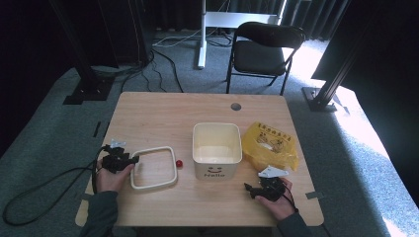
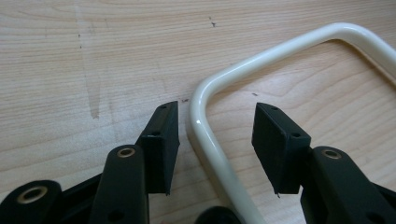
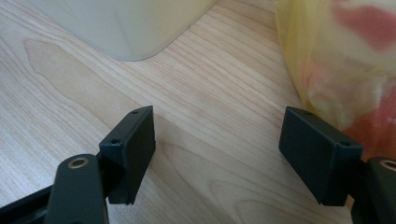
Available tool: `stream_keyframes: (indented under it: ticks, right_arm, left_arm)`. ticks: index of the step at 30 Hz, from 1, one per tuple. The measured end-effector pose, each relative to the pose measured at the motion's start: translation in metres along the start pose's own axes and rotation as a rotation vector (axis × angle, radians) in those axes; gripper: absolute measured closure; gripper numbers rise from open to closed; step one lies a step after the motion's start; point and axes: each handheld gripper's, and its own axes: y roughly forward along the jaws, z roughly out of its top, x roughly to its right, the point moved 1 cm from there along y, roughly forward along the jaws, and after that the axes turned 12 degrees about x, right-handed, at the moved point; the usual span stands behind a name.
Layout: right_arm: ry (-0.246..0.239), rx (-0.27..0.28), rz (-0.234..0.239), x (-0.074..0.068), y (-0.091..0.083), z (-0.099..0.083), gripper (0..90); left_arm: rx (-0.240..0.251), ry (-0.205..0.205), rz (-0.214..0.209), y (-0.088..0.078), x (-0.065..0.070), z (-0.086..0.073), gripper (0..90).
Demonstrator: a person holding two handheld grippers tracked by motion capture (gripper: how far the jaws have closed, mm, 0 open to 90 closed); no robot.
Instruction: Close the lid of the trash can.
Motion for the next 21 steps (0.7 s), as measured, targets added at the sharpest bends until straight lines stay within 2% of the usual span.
stream_keyframes:
  ticks: [5, 12, 17, 21]
  right_arm:
    - [-0.001, 0.001, 0.000, 0.000, 0.000, 0.000, 26.2]
    - [0.005, 0.003, -0.001, 0.000, 0.001, 0.000, 26.0]
    - [0.006, 0.005, -0.002, 0.000, 0.001, 0.000, 26.0]
    - [0.006, 0.005, -0.003, 0.000, 0.001, 0.000, 25.9]
  left_arm:
    - [-0.007, 0.000, 0.018, 0.007, -0.003, -0.002, 52.3]
    - [-0.002, -0.007, 0.012, 0.014, -0.008, 0.000, 55.3]
    - [-0.002, 0.010, 0.013, 0.016, -0.008, 0.002, 56.6]
    - [0.003, 0.048, 0.023, 0.018, -0.006, 0.002, 58.8]
